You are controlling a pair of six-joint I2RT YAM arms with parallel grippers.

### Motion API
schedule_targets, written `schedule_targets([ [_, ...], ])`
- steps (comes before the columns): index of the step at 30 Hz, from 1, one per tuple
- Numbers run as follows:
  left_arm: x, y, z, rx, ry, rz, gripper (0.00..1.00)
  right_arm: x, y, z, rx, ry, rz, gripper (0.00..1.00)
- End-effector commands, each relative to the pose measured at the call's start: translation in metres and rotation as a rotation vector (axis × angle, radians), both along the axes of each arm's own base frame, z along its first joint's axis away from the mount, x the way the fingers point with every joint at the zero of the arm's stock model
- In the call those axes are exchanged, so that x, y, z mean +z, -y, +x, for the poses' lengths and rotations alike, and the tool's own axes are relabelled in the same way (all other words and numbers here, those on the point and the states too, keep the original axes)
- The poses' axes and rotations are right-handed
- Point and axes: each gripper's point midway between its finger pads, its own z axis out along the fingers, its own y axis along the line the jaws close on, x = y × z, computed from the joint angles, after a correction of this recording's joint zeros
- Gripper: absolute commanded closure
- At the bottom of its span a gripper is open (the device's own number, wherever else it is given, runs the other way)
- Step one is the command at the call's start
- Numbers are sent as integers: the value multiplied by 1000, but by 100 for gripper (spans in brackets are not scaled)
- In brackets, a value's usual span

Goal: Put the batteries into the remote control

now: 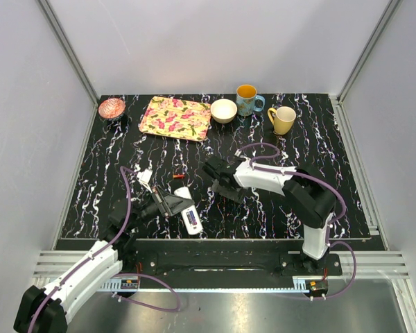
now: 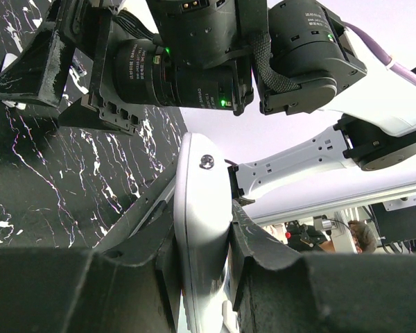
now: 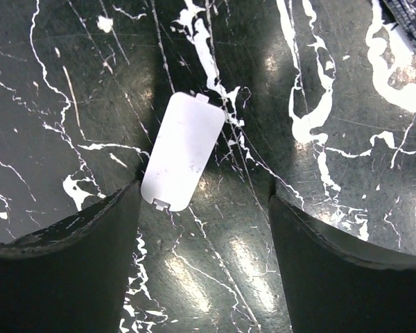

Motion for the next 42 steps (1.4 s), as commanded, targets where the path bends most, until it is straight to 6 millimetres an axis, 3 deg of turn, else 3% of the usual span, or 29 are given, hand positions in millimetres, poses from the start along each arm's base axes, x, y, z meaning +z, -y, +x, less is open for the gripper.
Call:
schedule_targets([
  [1,14,-2,4,21,53,-26,100,-17,6,-5,131,-43,-26,23],
  [10,10,-3,6,37,50,-13,100,-23,44,-22,528,-86,-199,30],
  [16,6,-1,10,40,38,-3,100,-21,52,-25,603,-90,-212,27],
  [19,6,0,11,39,39,-2,100,-20,55,-24,591,-87,-203,25],
  [24,3,0,13,39,31,4,100,-3,21,-15,495,-20,-36,12],
  [28,4,2,12,28,30,-4,100,5,-13,4,366,6,65,10],
  [30,6,2,12,28,33,-7,100,2,-17,12,290,2,69,11],
  [35,8,0,11,34,39,-7,100,-11,-11,14,183,-35,66,15],
  [40,7,0,10,34,38,-4,100,-21,6,-4,221,-78,37,25],
  [42,7,0,10,34,41,-6,100,-22,18,-14,273,-84,15,33],
])
